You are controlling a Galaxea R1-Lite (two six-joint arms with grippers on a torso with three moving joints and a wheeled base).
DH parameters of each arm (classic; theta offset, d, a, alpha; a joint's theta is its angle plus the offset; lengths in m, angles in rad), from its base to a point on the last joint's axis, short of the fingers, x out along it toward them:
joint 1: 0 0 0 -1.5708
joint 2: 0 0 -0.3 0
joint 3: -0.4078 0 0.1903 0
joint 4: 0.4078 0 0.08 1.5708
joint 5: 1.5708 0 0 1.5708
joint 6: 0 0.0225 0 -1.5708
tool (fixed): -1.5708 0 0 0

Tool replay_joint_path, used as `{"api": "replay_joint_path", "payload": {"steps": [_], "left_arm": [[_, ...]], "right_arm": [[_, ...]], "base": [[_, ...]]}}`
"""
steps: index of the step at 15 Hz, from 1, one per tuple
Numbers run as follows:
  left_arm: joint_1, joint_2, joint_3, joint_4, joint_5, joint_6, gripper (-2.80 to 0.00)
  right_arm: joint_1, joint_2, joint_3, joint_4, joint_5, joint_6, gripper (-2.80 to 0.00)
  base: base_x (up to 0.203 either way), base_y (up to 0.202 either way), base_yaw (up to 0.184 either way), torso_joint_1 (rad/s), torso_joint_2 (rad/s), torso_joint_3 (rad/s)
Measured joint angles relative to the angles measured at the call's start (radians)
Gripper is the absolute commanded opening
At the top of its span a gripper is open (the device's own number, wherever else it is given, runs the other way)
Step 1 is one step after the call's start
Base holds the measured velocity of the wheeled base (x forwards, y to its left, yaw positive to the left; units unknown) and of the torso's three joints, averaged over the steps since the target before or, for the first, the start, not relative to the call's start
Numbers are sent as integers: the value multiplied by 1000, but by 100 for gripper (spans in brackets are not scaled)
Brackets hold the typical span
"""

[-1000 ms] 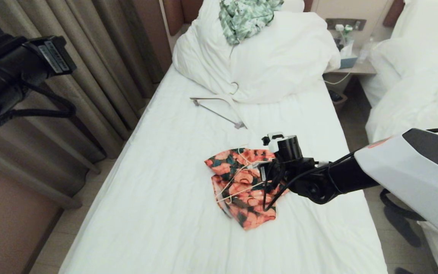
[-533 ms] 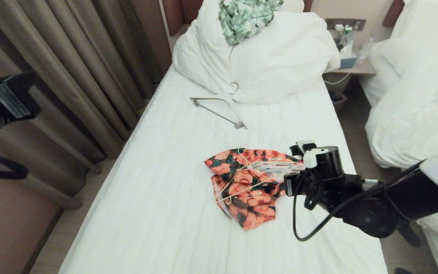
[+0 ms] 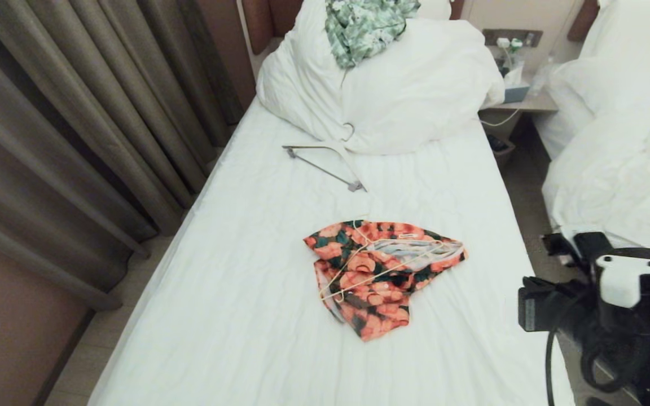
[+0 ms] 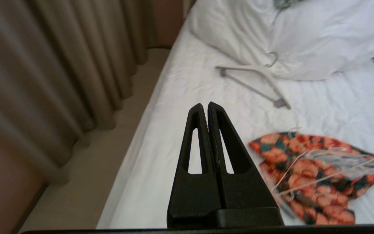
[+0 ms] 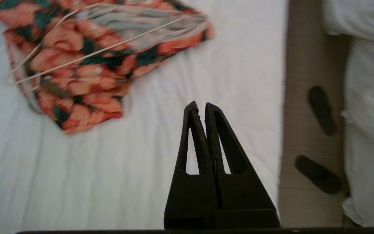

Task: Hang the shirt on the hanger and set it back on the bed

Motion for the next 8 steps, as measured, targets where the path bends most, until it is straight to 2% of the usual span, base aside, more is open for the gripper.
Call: {"api": "replay_joint_path", "payload": {"steps": [2, 4, 8], "left_arm": [[43, -143, 31, 111, 3, -14, -280], [66, -265, 88, 161, 1, -14, -280], [73, -445, 225, 281, -71, -8, -280]], "right_arm": [[-32, -139, 25, 70, -39, 2, -280], [-86, -304, 35, 189, -54, 2, -280], [-221, -632, 32, 482, -58, 2, -280]], "base": [[0, 0, 0, 0, 0, 0], [0, 0, 0, 0, 0, 0], [0, 0, 0, 0, 0, 0]]}}
